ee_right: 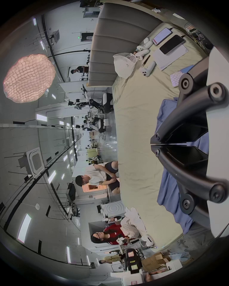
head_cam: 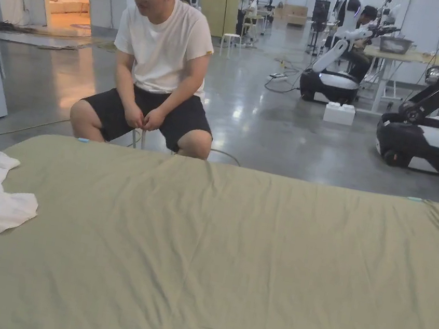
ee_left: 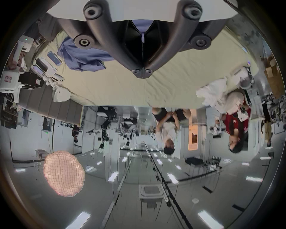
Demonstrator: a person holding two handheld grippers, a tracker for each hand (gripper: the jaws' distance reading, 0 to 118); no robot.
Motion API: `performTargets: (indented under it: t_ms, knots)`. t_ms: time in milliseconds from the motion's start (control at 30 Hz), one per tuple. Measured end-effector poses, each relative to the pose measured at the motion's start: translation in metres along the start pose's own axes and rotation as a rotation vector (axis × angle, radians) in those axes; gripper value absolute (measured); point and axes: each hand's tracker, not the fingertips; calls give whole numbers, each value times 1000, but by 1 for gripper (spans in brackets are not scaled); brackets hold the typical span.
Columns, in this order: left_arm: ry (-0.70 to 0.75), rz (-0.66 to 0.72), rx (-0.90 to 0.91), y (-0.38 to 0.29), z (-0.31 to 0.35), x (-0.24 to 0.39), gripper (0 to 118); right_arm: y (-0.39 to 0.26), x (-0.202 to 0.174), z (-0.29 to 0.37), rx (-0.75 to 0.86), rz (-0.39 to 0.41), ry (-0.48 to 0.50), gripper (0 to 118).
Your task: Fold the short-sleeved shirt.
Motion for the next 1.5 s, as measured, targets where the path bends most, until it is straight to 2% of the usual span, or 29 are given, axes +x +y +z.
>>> performTargets:
  t_ms: [100, 167, 267, 400, 467, 533, 600, 633, 700, 767, 833, 867, 933, 967, 1000, 1133, 1267, 1300, 1333, 1367, 1400, 1433, 1467, 1500]
  knots:
    - [-68, 102, -186, -22, -79, -21, 44, -11, 5, -4, -42, -44, 13, 0]
    - [-74, 168, -259, -45, -135, -39, 48, -19, 10, -5, -78, -76, 18, 0]
    - [-16, 159, -427, -72, -221, -48, 57, -31, 20, -4, -120, -81, -7, 0]
    - [-39, 180, -593, -107, -310, -57, 62, -48, 37, -4, -205, -88, -58, 0]
    - [37, 220, -621, -116, -330, -61, 58, -53, 44, -1, -229, -72, -96, 0]
    - [17, 243, -607, -122, -338, -64, 27, -59, 50, 1, -251, -68, -123, 0]
    - [28, 238, -604, -124, -338, -61, 9, -63, 58, -1, -279, -83, -126, 0]
    - [16, 230, -610, -125, -337, -56, 4, -64, 61, -5, -285, -87, -123, 0]
    - [36, 116, -617, -128, -335, -45, 3, -60, 68, -20, -299, -94, -114, 0]
    - [39, 120, -648, -129, -340, -43, 3, -46, 77, -47, -300, -81, -80, 0]
    - [34, 103, -674, -125, -342, -41, 3, -26, 88, -87, -302, -35, -44, 2]
    - [30, 99, -685, -124, -343, -41, 3, -16, 94, -114, -345, -8, -12, 10]
    - [23, 86, -704, -123, -347, -42, 3, -7, 104, -168, -392, 74, -4, 64]
    - [21, 76, -709, -123, -347, -41, 3, -7, 108, -195, -425, 112, -11, 83]
    - [22, 67, -713, -122, -348, -40, 3, -9, 116, -224, -465, 141, -19, 86]
    - [28, 39, -721, -124, -345, -35, 3, -32, 138, -319, -645, 219, -72, 84]
    - [35, 17, -722, -125, -346, -34, 3, -70, 152, -367, -873, 245, -110, 81]
    - [36, 11, -722, -125, -346, -33, 3, -75, 156, -367, -872, 212, -106, 80]
    - [34, 3, -724, -124, -347, -33, 3, -68, 160, -362, -808, 131, -84, 78]
    - [32, -2, -725, -124, -346, -33, 3, -63, 162, -357, -781, 89, -86, 69]
    - [28, 0, -727, -122, -347, -34, 3, -58, 160, -347, -750, 77, -68, 28]
    - [18, 18, -726, -118, -346, -38, 3, -55, 159, -340, -757, 116, -91, 0]
    - [-11, 40, -701, -114, -342, -42, 0, -52, 159, -333, -733, 104, -101, 0]
    - [-33, 46, -654, -105, -332, -45, 0, -46, 162, -324, -719, 48, -46, 0]
